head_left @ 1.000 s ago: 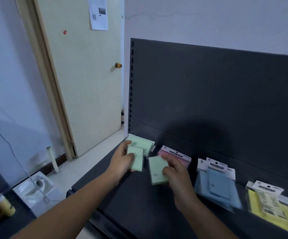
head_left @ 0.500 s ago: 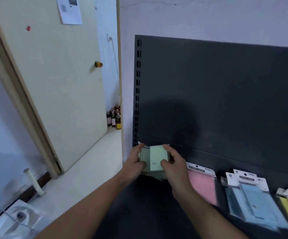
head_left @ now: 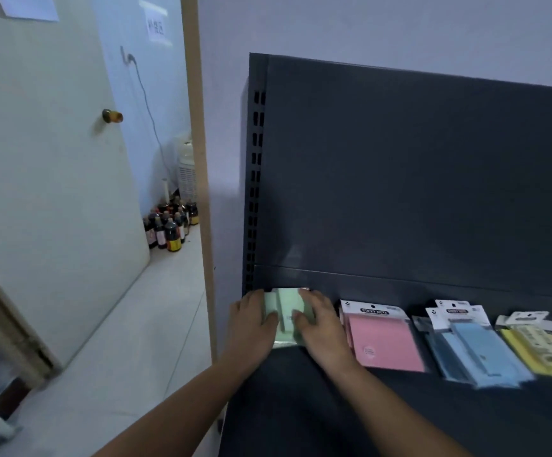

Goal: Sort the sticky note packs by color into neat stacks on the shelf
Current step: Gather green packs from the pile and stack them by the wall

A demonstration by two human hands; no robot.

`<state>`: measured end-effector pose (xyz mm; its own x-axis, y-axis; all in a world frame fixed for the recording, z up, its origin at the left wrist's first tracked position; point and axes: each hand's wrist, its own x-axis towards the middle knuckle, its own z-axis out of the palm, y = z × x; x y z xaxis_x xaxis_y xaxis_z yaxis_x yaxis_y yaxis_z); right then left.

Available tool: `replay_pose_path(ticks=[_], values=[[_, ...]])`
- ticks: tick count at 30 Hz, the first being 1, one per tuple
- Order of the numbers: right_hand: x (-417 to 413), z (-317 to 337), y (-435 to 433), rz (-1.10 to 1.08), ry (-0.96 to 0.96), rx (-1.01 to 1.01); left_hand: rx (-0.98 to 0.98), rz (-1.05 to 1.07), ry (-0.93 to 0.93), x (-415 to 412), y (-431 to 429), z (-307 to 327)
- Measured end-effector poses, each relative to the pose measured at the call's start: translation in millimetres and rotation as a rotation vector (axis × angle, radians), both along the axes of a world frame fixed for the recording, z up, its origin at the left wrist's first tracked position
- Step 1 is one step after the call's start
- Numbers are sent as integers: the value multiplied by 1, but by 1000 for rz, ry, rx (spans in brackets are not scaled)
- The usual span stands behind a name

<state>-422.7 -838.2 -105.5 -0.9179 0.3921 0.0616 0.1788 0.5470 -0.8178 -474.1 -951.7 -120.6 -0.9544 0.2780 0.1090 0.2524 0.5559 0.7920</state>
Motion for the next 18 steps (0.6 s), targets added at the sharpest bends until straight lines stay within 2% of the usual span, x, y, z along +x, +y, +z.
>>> replay_pose_path(ticks=[3,8,13,18], values=[[9,6,1,-50,82,22,20,27,126,2,-1,3],[35,27,10,-24,172,50,93,-74,302,21,13,27],[82,46,56,-45,145,211,-6,-315,387,60,60,42],[171,49,137,-214,78,403,-82,-554,412,118,135,51]])
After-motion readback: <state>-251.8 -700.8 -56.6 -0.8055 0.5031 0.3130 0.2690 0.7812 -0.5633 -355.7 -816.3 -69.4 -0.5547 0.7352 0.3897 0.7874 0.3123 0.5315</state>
